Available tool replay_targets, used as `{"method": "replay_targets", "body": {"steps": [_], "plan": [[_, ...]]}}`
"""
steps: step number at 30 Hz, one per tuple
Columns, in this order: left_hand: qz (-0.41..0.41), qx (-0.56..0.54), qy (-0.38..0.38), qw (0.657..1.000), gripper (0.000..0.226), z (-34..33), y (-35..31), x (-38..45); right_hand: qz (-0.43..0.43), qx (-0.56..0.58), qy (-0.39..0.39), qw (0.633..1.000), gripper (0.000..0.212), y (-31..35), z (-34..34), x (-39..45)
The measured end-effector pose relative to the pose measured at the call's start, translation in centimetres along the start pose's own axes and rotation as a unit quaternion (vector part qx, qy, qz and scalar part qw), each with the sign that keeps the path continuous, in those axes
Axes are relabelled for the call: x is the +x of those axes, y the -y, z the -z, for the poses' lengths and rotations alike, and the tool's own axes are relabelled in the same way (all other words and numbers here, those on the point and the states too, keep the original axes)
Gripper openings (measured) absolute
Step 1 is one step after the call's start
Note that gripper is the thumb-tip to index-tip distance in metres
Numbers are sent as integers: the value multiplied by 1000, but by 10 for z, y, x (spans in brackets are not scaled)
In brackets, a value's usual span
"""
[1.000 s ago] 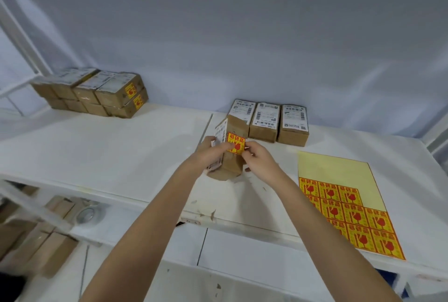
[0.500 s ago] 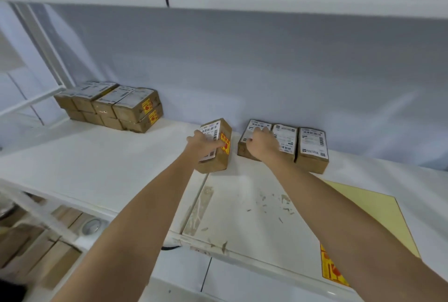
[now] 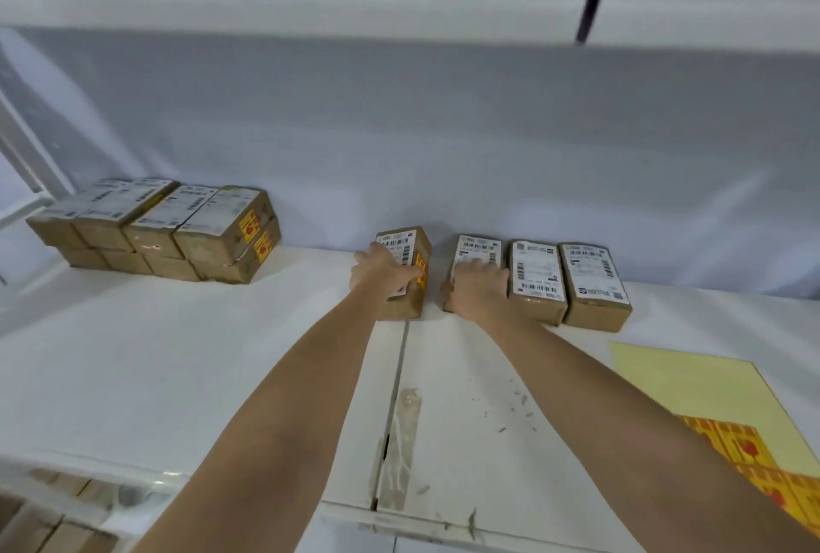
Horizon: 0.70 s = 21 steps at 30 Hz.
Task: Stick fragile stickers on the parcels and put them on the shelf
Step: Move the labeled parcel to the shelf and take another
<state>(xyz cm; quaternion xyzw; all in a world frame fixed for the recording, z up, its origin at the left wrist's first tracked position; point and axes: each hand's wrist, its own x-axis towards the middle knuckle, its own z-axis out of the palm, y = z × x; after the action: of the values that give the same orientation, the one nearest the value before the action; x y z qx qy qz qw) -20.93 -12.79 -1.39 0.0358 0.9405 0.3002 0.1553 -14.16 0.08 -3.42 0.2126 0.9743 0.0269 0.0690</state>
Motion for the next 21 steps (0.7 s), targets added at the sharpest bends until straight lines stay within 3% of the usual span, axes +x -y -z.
{"method": "replay_targets", "body": {"steps": [4,13,16,21], "plan": [[-13,10,-6,1000,83,1,3,13,19,40,-41,998,45,9,-3,0],[-24,20,3,1000,82,8,13,18,-95,134,-24,986,77,19,-4,5],[-23,29,-1,999,84,12,22,17,-96,131,-8,987,83,16,-1,3],[-6,74,-49,996,83,29,43,15,-63,108,-48,991,82,20,7,-2]]}}
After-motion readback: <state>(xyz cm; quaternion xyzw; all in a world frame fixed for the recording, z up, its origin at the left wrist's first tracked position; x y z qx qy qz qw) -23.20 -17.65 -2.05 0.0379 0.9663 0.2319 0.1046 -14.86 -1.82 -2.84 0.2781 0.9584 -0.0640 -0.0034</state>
